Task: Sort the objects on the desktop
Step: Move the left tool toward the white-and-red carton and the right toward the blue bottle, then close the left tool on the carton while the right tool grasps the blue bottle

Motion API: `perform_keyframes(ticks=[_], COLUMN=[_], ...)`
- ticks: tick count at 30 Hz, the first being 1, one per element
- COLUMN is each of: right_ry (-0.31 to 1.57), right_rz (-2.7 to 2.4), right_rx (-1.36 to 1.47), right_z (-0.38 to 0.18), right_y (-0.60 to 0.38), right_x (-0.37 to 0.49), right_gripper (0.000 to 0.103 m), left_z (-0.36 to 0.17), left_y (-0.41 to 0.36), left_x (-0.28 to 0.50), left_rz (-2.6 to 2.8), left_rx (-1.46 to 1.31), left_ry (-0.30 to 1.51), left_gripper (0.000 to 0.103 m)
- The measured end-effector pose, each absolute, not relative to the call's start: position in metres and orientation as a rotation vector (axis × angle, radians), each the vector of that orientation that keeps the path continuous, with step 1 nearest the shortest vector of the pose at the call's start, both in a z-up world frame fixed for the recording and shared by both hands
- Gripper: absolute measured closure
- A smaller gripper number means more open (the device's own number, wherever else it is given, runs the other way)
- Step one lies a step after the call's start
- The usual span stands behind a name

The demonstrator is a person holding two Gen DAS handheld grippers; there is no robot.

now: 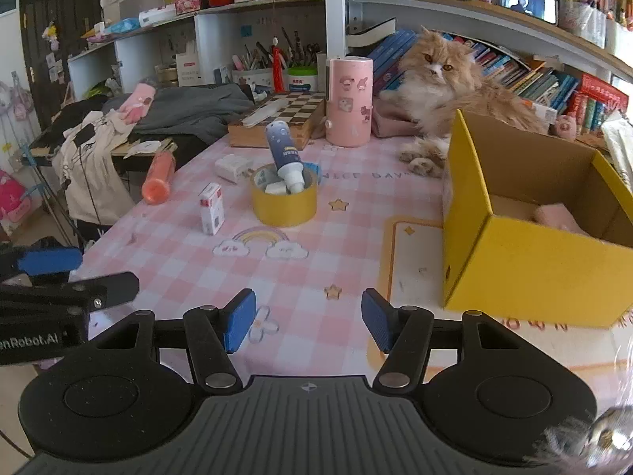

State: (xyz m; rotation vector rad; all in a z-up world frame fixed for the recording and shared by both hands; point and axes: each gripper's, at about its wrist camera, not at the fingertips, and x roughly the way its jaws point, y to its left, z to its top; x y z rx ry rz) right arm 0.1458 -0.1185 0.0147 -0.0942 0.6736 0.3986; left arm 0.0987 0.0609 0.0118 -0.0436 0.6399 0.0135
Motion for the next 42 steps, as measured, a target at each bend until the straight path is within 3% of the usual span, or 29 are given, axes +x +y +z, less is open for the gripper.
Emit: perform_keyframes(ticks=[16, 27, 34, 42], right_ry=[0.688, 0.703, 0.711, 0.713], right_rz=[0.461, 0.509, 0.54, 0.594], right_rx=[-0.101, -0.12, -0.111, -0.084], right_z=[0.012, 0.007, 0.006, 0.006], right_y=[-0.112, -0.106, -0.099, -0.076], right_x=[0.238, 0.279, 0.303, 0.334], right_gripper=[0.046, 0.046, 0.046, 0.046], left_z=[-0.002, -0.021, -0.032, -0.037], left_y=[0.065, 0.069, 0.071, 0.072], left_x=[0.189, 0.246, 0.261, 0.263], left_rz=[0.069, 0.105, 0.136, 0.132], left_rx=[-0.055, -0.037, -0.037, -0.046], left_ry=[0.686, 0.733, 0.77, 0.789], left_gripper=[0.031, 0.055, 0.059, 0.09])
